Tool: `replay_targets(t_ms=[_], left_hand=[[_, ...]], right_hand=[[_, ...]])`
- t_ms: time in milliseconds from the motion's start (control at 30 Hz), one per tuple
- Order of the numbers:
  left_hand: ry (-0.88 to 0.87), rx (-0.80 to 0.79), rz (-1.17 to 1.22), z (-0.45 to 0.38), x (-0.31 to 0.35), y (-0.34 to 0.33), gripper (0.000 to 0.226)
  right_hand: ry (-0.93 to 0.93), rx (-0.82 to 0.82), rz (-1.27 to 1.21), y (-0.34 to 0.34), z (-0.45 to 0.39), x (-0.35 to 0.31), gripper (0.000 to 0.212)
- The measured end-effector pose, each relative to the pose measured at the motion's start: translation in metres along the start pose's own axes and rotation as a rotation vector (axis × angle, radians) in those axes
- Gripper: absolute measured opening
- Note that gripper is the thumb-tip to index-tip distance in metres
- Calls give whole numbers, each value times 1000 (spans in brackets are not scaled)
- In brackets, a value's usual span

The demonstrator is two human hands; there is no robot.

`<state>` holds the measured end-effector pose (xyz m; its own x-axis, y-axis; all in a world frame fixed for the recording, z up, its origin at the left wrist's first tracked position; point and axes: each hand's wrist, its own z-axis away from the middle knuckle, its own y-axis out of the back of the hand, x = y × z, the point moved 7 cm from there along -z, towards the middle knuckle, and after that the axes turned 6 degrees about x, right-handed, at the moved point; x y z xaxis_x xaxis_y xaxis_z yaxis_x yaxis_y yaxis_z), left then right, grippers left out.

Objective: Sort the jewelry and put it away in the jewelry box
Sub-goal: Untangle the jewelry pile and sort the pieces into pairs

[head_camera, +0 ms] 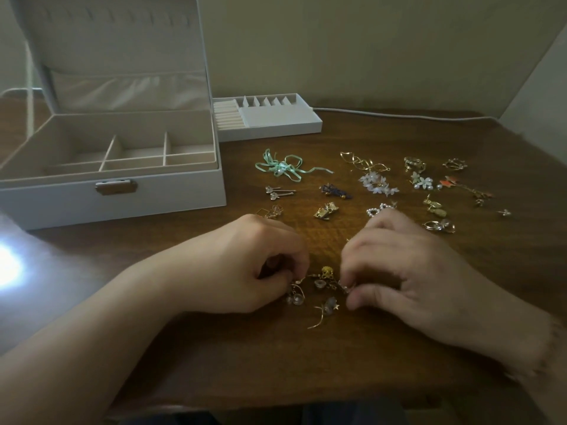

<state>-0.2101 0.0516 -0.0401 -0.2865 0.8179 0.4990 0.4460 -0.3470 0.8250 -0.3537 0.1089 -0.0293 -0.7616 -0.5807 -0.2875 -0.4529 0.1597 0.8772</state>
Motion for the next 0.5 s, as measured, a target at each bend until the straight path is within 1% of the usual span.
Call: replay_targets(t_ms=[100,167,200,333,500], left_hand=[[13,5,9,0,-1,1,17],[12,2,8,0,0,1,17],[8,2,7,0,0,1,17],[-19,12,-12,-1,2,2,19],[-33,15,-46,0,2,5,17]], right_hand=[[-172,124,-125,20,4,20,17],[-210,162,-157,29,6,29,11],[-221,174,-163,32,6,31,12],[-205,168,-213,28,4,32,20],[-187,91,-177,18,1,25,24]])
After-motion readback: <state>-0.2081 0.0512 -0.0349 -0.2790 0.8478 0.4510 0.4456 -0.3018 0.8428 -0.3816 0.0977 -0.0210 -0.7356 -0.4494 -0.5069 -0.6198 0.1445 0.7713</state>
